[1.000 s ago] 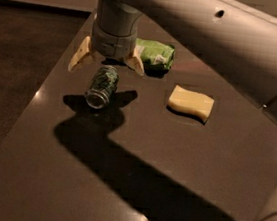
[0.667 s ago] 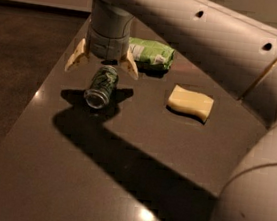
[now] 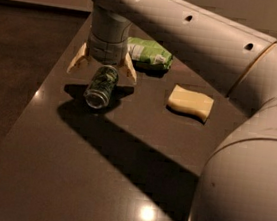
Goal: Place green can upright
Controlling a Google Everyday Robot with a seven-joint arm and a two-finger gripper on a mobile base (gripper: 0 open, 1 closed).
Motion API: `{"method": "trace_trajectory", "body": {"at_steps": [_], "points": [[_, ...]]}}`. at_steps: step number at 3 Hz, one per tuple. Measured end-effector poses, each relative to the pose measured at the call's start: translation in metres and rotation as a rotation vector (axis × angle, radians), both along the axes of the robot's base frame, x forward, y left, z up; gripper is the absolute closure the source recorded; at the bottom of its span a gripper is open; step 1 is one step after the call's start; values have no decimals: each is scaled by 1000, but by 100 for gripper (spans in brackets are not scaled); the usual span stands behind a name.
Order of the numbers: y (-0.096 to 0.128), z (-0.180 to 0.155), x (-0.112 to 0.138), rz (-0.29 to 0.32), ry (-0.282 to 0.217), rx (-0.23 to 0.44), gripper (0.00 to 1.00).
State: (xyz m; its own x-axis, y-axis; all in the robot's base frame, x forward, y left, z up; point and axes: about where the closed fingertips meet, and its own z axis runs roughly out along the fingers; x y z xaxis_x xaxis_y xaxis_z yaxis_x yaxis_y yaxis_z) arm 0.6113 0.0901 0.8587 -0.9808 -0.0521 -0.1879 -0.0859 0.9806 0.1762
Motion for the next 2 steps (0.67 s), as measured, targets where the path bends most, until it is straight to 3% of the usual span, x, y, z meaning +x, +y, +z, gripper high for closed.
{"method": "trace_trajectory", "body": {"at_steps": [1, 2], "points": [[-6, -9, 3, -43, 14, -11, 21], [-7, -8, 3, -46, -3, -23, 52]]}}
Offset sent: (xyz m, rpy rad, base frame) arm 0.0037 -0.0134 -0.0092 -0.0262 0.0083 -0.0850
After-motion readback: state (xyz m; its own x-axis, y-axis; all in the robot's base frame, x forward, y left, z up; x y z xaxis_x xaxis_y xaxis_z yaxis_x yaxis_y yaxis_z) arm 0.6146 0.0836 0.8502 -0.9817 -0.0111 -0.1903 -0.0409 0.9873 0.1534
